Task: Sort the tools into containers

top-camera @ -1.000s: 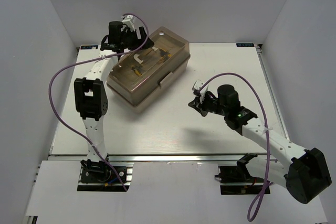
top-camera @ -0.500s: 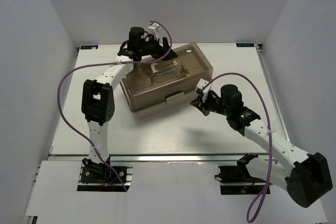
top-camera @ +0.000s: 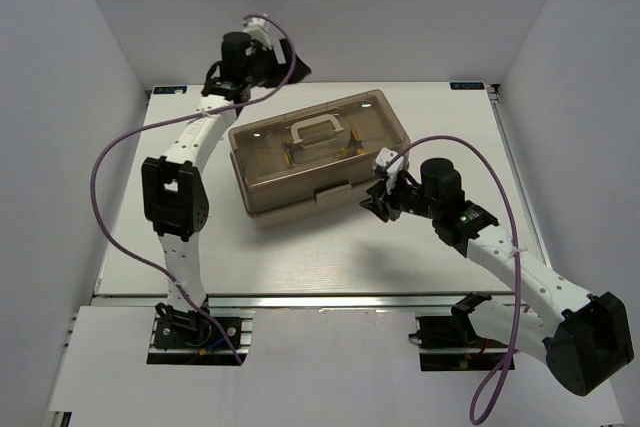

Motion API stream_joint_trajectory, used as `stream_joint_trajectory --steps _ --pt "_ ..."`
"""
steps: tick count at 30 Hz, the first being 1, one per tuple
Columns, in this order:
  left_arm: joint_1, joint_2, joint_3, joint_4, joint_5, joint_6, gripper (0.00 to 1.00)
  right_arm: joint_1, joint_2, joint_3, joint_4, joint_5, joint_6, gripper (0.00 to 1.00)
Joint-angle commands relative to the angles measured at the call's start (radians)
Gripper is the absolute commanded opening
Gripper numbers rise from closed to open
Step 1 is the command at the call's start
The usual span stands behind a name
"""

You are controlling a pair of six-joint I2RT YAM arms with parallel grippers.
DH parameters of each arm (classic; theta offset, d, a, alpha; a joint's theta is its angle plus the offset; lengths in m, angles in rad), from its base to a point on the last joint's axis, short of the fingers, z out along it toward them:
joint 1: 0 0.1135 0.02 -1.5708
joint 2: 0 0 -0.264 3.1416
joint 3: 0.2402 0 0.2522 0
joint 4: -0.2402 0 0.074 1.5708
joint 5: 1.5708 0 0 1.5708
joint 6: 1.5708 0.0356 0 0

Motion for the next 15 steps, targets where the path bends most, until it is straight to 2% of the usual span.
stream_joint_trajectory --steps 1,3,5,6,7,8,10,11,12,13,15 --pt "0.037 -0.170 0.089 0.102 -0.133 -0.068 0.98 -0.005 -0.002 0.087 -0.034 -0.038 0.028 0.49" --pt "0.037 -0.213 0.095 0.124 -0.100 -0.051 0.98 -0.006 0.001 0.116 -0.056 -0.024 0.097 0.63" --pt "0.037 -0.264 0.039 0.141 -0.029 -0.035 0.98 -0.008 0.021 0.193 -0.121 0.001 0.157 0.66" --pt "0.031 -0.341 -0.006 0.150 -0.006 -0.030 0.98 -0.014 0.027 0.221 -0.138 0.017 0.189 0.68" --pt "0.027 -0.391 -0.064 0.161 0.009 -0.021 0.98 -0.016 0.031 0.245 -0.153 0.065 0.223 0.68" --pt "0.018 -0.447 -0.201 0.178 0.019 0.011 0.98 -0.020 0.034 0.300 -0.171 0.076 0.258 0.68" --pt "-0.002 -0.622 -0.346 0.181 0.017 0.042 0.98 -0.023 0.041 0.354 -0.234 0.106 0.263 0.73" --pt "-0.005 -0.735 -0.476 0.164 0.008 0.060 0.98 -0.023 0.044 0.401 -0.269 0.120 0.268 0.78" --pt "-0.005 -0.736 -0.535 0.153 -0.001 0.068 0.98 -0.023 0.050 0.423 -0.285 0.139 0.266 0.80" --pt "-0.005 -0.843 -0.587 0.126 -0.013 0.071 0.98 -0.023 0.055 0.443 -0.299 0.189 0.268 0.82" --pt "-0.005 -0.940 -0.719 0.100 -0.033 0.073 0.98 -0.023 0.064 0.500 -0.319 0.247 0.256 0.89"
